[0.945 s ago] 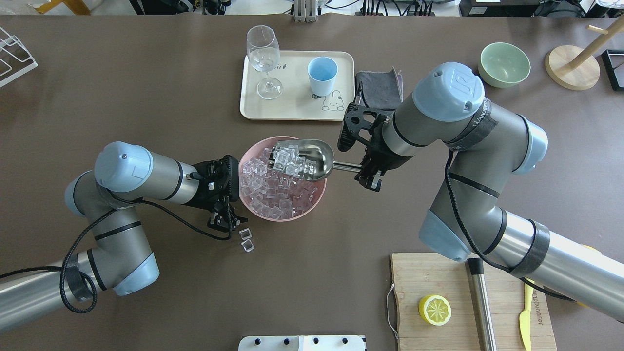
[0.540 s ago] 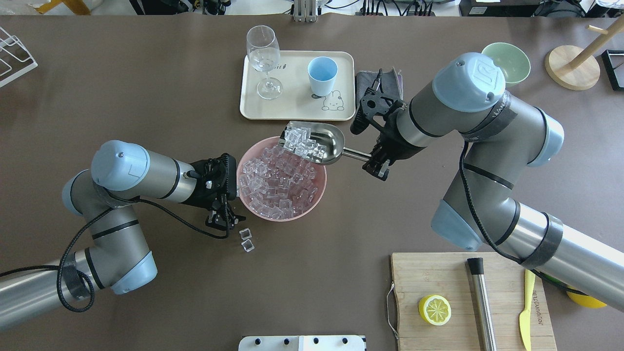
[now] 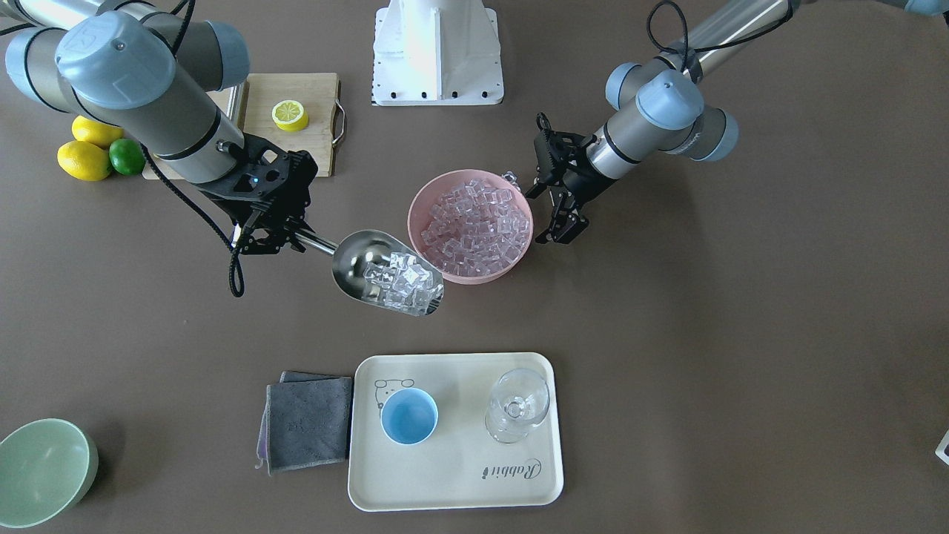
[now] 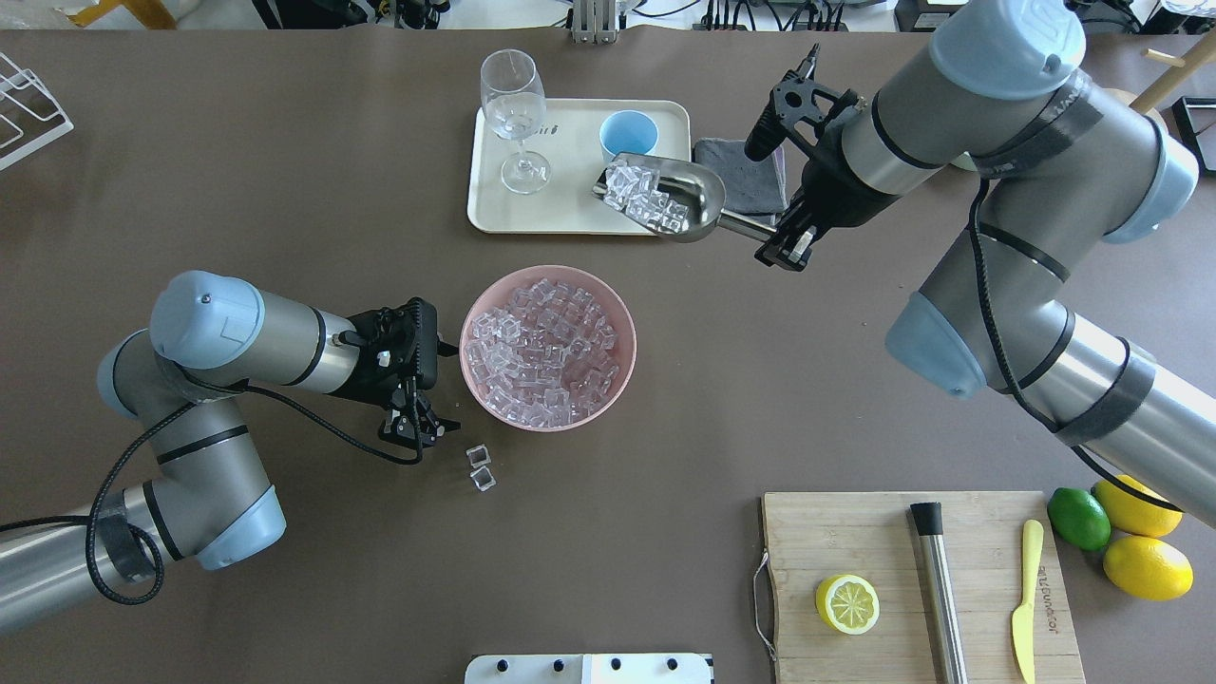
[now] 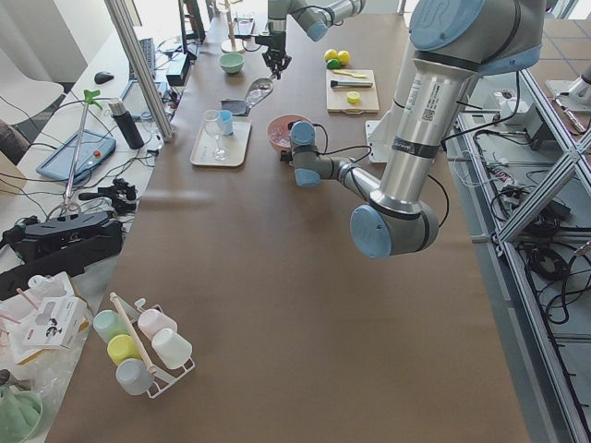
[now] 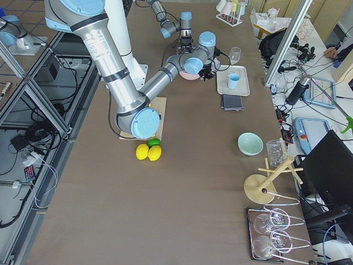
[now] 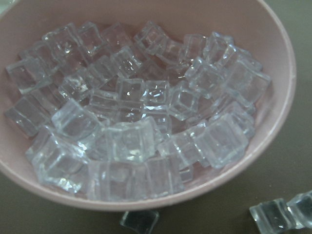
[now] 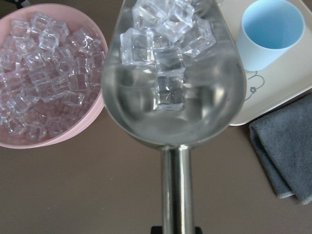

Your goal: Put ice in cup with scoop

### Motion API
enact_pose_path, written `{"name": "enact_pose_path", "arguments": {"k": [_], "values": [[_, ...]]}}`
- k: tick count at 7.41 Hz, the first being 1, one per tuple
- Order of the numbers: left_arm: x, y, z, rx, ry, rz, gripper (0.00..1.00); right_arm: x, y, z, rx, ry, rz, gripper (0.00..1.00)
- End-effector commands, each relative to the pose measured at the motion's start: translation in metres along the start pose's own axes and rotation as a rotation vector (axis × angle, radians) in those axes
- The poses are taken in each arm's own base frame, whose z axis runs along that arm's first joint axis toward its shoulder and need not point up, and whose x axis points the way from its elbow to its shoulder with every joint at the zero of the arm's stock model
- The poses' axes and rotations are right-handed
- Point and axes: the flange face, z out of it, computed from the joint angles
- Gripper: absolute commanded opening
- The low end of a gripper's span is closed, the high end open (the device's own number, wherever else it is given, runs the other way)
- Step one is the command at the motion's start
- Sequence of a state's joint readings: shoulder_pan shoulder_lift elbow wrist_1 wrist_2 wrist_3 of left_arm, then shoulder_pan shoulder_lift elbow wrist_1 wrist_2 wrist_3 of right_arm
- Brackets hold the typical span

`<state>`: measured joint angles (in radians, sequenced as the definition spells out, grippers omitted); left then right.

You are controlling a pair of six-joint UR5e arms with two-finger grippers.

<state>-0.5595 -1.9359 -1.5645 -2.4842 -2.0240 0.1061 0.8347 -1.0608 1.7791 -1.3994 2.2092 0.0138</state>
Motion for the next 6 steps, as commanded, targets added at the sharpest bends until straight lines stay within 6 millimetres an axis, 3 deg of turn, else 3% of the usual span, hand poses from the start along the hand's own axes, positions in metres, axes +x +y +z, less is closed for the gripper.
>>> {"name": "enact_pose_path", "arguments": {"k": [1,4,6], "values": [[-0.006,0.007,-0.009,0.0,0.018,-0.008,0.99,0.026,-0.016,-0.028,-0.054,0.043,0.101,0.0],[-0.02,0.007,-0.038,0.001,0.05,-0.033,0.99,0.06,-0.029,0.003,-0.116,0.062,0.249,0.0],[-0.04,-0.014,-0.09,-0.101,0.078,-0.131,0.99,0.066,-0.041,0.009,-0.167,0.069,0.277,0.0]]}}
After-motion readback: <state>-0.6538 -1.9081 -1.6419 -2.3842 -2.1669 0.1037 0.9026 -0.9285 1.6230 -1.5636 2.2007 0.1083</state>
